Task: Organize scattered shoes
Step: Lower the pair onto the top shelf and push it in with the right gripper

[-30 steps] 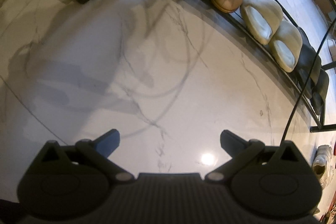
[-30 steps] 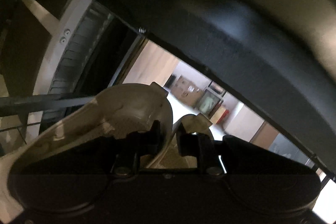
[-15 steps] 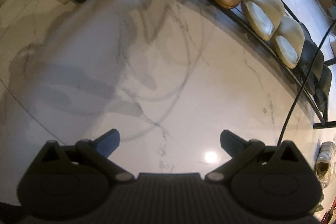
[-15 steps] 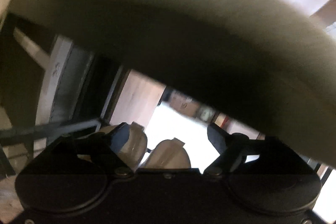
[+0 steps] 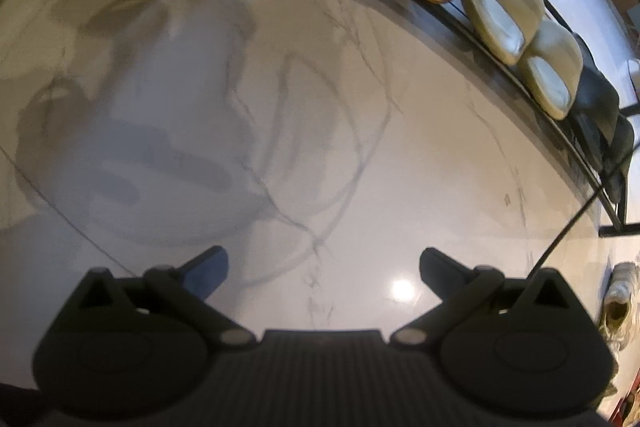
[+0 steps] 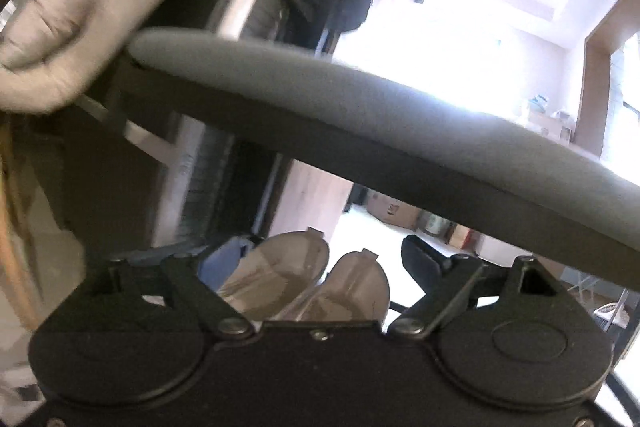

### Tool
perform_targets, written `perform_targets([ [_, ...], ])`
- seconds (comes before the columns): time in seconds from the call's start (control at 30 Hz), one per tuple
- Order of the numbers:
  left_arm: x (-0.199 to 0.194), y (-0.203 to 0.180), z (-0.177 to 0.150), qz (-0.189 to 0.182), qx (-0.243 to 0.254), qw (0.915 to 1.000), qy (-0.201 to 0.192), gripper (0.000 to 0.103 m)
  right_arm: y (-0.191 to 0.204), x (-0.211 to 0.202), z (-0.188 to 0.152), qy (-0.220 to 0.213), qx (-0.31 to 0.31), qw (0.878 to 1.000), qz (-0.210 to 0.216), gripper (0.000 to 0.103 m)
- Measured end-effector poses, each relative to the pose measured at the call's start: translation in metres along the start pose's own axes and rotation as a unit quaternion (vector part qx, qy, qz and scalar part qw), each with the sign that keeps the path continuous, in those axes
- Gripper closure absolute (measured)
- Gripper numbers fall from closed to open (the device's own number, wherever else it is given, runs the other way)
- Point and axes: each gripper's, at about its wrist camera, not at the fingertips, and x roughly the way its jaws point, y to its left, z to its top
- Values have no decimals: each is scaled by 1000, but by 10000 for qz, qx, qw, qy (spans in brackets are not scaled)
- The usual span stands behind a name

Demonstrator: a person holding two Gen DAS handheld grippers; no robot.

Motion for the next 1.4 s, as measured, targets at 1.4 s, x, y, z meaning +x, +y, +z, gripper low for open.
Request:
perform_targets([
  [1.4, 6, -1, -2, 26, -48, 9999, 132, 1, 11, 39, -74, 1033, 1811, 9763, -574, 40],
])
